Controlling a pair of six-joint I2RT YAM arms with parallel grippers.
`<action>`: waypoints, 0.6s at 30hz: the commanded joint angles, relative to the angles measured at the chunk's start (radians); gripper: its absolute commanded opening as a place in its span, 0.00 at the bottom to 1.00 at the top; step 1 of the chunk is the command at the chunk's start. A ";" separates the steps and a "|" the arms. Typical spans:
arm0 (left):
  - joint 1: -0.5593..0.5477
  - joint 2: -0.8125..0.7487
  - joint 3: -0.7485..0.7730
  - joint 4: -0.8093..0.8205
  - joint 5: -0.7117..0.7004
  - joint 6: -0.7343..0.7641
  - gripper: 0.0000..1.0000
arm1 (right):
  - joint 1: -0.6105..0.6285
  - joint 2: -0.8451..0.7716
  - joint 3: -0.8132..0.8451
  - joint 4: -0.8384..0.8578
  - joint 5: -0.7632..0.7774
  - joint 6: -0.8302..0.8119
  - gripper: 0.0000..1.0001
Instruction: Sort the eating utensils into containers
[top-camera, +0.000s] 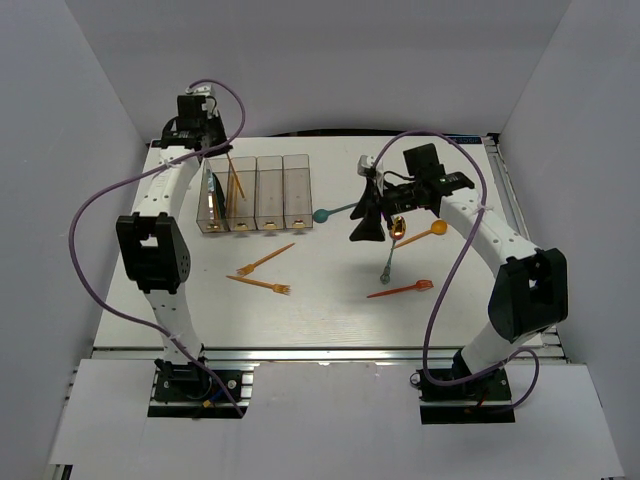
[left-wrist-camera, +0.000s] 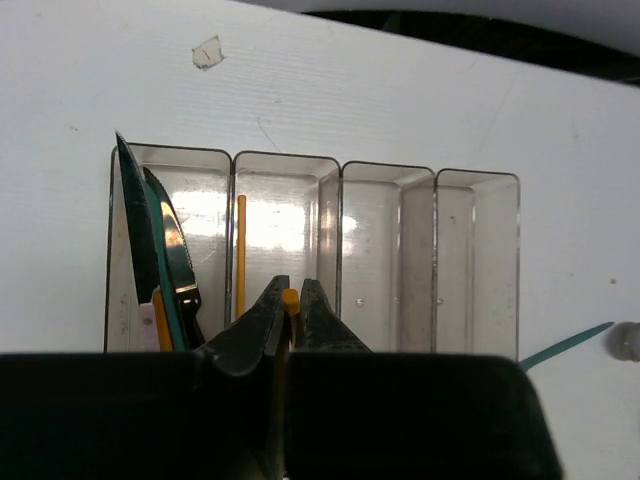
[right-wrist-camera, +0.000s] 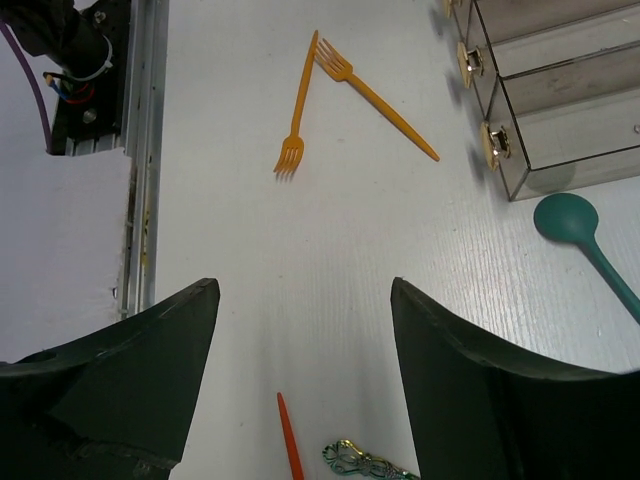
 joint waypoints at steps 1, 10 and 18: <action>-0.005 0.039 0.076 -0.043 -0.002 0.051 0.00 | -0.020 -0.027 -0.012 0.005 -0.030 -0.022 0.76; -0.007 0.098 0.065 -0.091 0.027 0.041 0.26 | -0.042 -0.004 -0.001 0.005 -0.024 -0.019 0.76; -0.007 0.054 0.098 -0.094 0.050 0.008 0.62 | -0.042 -0.006 -0.004 -0.012 0.004 -0.050 0.76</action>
